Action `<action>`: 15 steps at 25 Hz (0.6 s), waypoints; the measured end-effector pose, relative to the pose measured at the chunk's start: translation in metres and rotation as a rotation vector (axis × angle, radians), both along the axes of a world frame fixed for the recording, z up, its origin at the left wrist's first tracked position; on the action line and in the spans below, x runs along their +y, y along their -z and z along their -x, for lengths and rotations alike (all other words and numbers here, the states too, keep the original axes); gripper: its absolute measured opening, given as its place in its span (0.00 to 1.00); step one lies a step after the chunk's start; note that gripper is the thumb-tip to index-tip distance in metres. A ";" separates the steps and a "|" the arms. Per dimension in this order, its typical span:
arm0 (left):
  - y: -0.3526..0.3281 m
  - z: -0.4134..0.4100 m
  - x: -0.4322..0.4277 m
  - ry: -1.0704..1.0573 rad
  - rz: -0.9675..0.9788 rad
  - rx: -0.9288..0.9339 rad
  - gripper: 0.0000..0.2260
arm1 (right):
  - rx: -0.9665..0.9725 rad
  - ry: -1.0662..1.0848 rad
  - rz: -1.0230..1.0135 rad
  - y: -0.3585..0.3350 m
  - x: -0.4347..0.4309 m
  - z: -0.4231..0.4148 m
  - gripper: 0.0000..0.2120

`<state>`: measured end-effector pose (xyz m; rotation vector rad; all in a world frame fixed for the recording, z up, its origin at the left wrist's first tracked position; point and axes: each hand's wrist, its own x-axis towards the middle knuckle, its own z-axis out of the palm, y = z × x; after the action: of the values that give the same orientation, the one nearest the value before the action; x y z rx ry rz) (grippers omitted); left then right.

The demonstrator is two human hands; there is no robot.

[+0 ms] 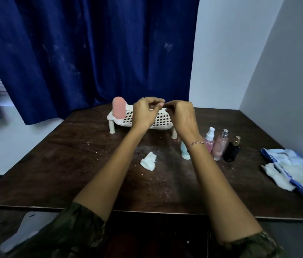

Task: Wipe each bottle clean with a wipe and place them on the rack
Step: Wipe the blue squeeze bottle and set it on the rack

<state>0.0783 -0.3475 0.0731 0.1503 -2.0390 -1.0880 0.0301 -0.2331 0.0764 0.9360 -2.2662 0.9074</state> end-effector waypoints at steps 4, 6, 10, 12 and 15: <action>0.007 0.003 0.036 0.139 0.017 -0.196 0.08 | 0.044 0.202 -0.236 0.003 0.046 0.010 0.06; 0.013 0.004 0.049 0.180 0.046 -0.276 0.10 | 0.021 0.257 -0.306 0.009 0.062 0.011 0.05; 0.026 0.004 0.060 0.217 0.044 -0.355 0.10 | -0.070 0.212 -0.305 0.022 0.081 0.009 0.07; 0.032 0.006 0.063 0.212 0.014 -0.351 0.09 | -0.089 0.191 -0.317 0.027 0.084 0.008 0.08; 0.041 0.006 0.062 0.170 -0.027 -0.344 0.08 | -0.138 0.185 -0.276 0.031 0.082 0.006 0.10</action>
<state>0.0720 -0.2850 0.0321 0.1909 -2.3787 -1.2643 0.0236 -0.1515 0.0454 0.7782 -2.5936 0.6058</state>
